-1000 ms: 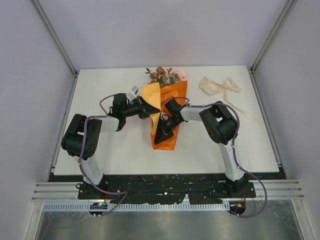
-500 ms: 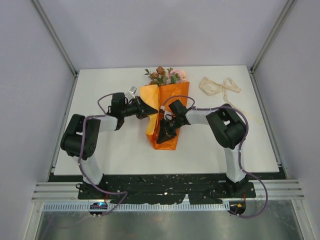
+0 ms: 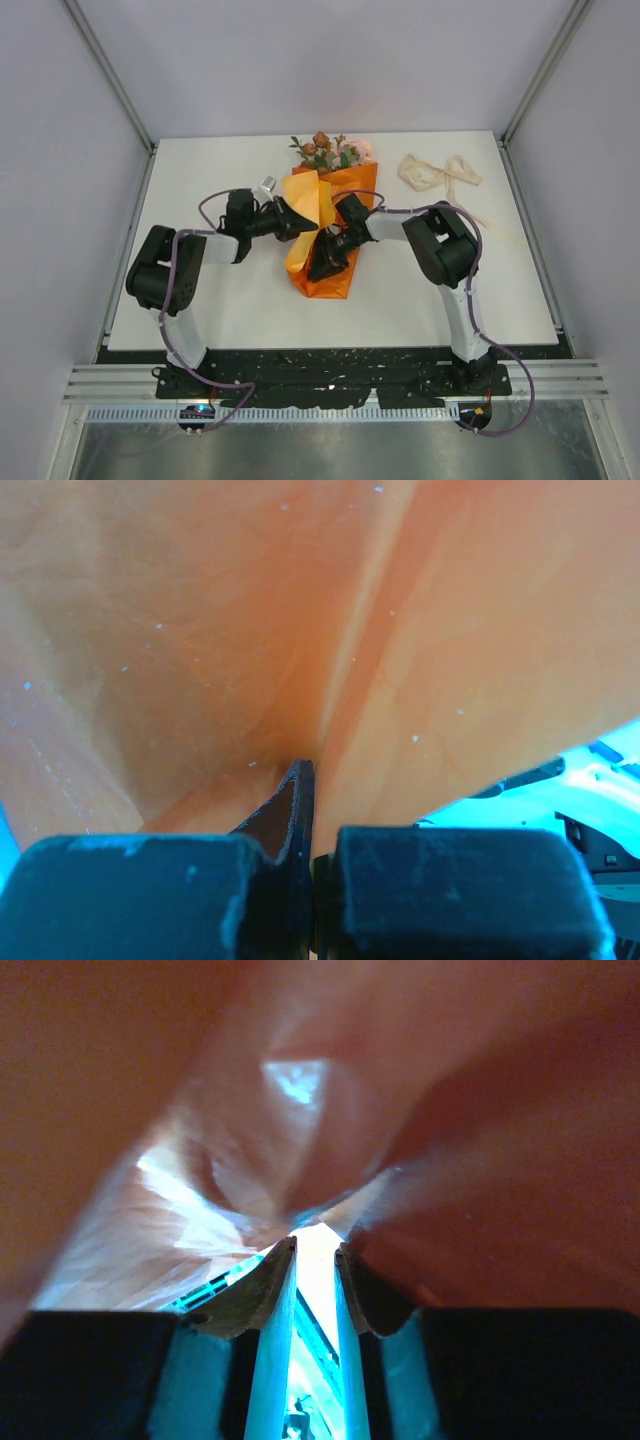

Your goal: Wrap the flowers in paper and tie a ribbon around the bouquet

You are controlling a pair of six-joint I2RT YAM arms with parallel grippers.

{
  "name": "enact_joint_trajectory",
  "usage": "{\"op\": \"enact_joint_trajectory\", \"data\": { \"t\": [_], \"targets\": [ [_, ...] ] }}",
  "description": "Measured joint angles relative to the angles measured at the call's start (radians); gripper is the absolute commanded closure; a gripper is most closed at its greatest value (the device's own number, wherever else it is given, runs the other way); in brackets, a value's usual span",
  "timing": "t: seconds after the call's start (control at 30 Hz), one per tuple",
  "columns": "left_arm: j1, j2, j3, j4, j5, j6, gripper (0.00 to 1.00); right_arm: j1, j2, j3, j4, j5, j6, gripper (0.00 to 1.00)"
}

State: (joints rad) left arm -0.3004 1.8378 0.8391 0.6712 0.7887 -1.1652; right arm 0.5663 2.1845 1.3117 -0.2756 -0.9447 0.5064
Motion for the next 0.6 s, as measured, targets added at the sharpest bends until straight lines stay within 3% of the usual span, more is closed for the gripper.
{"op": "enact_joint_trajectory", "data": {
  "t": [0.37, 0.6],
  "targets": [
    [0.023, -0.138, -0.027, -0.054, 0.025, 0.112, 1.0, 0.0, 0.172, 0.29, -0.356, -0.08, -0.23, 0.75],
    [0.005, -0.079, 0.082, -0.212, 0.032, 0.232, 1.0, 0.0, 0.196, 0.336, -0.44, -0.094, -0.298, 0.72]
  ]
}}
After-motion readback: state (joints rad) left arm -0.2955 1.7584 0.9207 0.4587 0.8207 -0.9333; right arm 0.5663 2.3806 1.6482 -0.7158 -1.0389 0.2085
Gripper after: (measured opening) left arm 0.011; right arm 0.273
